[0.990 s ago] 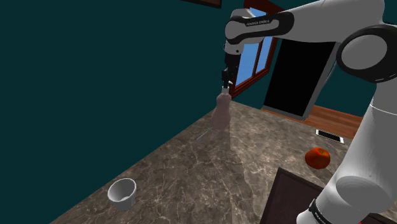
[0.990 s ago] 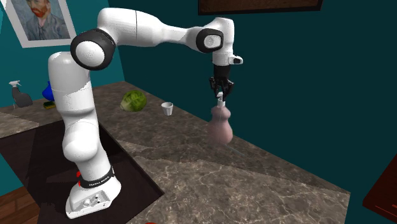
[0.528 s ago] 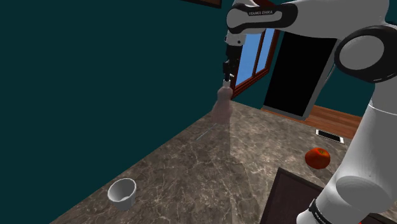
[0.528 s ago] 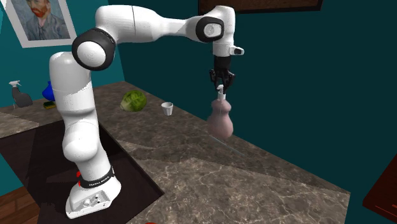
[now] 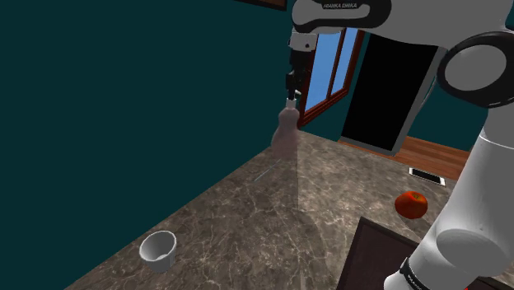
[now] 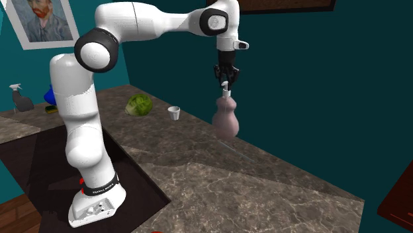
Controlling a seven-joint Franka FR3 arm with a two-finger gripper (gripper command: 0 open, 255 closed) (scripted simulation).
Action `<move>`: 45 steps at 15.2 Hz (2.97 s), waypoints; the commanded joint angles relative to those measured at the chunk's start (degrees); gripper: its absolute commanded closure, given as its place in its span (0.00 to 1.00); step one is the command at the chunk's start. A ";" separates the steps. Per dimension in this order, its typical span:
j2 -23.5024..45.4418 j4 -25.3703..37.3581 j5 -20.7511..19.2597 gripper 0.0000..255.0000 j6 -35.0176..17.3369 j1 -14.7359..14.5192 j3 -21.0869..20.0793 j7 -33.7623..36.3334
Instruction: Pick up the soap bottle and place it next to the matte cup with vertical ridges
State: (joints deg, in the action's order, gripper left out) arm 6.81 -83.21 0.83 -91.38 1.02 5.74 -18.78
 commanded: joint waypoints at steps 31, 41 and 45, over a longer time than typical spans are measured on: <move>4.12 3.54 -3.76 1.00 -0.25 -21.33 -17.08 38.25; 2.66 -6.18 -3.49 1.00 -8.54 -21.00 -16.97 38.24; 2.53 -9.44 -3.49 1.00 -11.67 -20.93 -16.93 38.28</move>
State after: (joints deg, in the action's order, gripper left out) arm 9.46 -91.83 -2.66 -102.23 -19.90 -11.18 19.44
